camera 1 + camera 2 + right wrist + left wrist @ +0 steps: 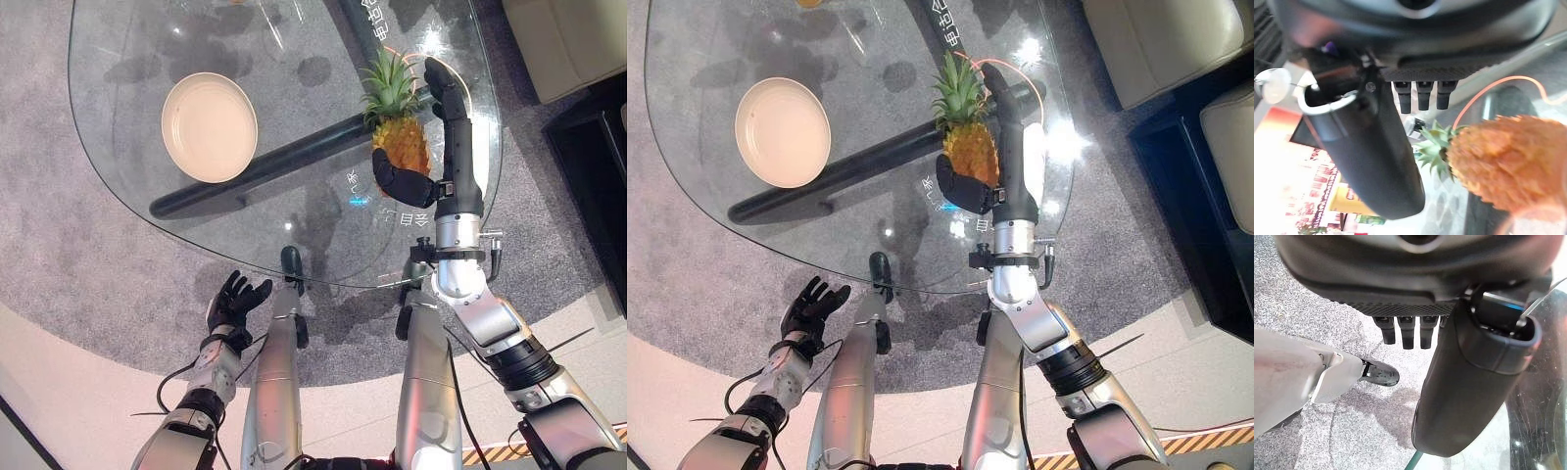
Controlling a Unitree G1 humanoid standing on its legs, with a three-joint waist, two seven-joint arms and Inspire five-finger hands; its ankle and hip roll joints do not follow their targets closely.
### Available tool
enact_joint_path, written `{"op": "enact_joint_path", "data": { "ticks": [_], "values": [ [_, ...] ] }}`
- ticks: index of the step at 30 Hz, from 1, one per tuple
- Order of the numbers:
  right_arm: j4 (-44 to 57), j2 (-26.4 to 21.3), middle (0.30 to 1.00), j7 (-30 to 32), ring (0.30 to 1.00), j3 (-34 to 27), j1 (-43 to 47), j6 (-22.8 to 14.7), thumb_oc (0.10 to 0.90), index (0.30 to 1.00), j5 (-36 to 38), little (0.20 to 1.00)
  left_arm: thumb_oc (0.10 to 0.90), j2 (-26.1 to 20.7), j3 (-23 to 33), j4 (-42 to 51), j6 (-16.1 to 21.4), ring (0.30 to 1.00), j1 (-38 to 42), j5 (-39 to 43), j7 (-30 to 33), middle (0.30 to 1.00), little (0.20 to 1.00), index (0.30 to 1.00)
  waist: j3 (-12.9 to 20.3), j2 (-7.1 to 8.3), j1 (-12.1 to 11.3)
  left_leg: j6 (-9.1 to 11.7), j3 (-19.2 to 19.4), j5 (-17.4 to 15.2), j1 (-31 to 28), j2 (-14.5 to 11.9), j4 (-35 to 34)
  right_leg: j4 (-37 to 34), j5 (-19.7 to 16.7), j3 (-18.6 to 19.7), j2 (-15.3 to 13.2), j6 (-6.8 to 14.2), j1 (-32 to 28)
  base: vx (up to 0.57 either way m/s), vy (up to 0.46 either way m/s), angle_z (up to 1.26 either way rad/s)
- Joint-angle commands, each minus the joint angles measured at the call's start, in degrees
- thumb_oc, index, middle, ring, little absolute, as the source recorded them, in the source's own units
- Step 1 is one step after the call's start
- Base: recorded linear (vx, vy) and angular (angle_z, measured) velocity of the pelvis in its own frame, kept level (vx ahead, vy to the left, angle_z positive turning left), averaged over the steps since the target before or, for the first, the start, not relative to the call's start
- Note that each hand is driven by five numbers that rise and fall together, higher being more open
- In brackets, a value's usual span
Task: Pick up the fruit to the plate
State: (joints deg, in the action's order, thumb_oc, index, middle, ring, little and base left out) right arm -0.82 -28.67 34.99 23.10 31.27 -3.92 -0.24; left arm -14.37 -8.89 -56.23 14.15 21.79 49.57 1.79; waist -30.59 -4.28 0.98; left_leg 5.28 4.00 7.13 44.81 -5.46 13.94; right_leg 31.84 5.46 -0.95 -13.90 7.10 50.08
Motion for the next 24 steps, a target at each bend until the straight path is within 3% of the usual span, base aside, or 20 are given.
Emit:
{"op": "enact_joint_path", "data": {
  "ticks": [1,13,24],
  "values": [
    [7.6,-0.7,0.900,0.4,0.900,-0.1,2.3,-1.8,0.800,0.900,0.0,0.900,0.800,-1.9,-1.6,-1.6,1.2,0.900,-2.8,-1.4,0.7,0.900,0.900,0.900,0.8,-0.93,0.3,-0.5,-0.9,-4.4,0.5,0.6,5.5,-6.7,-4.7,-3.7,0.5,-1.6,-1.6,0.00,0.000,0.00],
    [4.5,0.5,0.900,2.8,0.900,1.2,0.5,3.8,0.800,0.900,0.3,0.900,0.800,-2.1,-1.9,-0.8,0.9,0.900,-3.1,-1.8,1.5,0.900,0.900,0.900,0.8,-0.82,0.2,-0.7,-0.8,-4.3,0.9,0.4,5.4,-6.2,-4.7,-3.7,0.6,-1.6,-1.1,0.00,0.000,0.00],
    [2.2,1.6,0.900,7.9,0.900,1.4,0.1,6.3,0.800,0.900,-2.3,0.900,0.800,-2.2,-2.4,-0.3,0.8,0.900,-3.3,-2.0,2.0,0.900,0.900,0.900,0.8,-0.88,0.0,-0.9,-1.2,-4.3,1.5,0.5,5.8,-5.3,-4.5,-3.6,1.0,-1.7,-0.3,0.00,0.000,0.00]
  ]
}}
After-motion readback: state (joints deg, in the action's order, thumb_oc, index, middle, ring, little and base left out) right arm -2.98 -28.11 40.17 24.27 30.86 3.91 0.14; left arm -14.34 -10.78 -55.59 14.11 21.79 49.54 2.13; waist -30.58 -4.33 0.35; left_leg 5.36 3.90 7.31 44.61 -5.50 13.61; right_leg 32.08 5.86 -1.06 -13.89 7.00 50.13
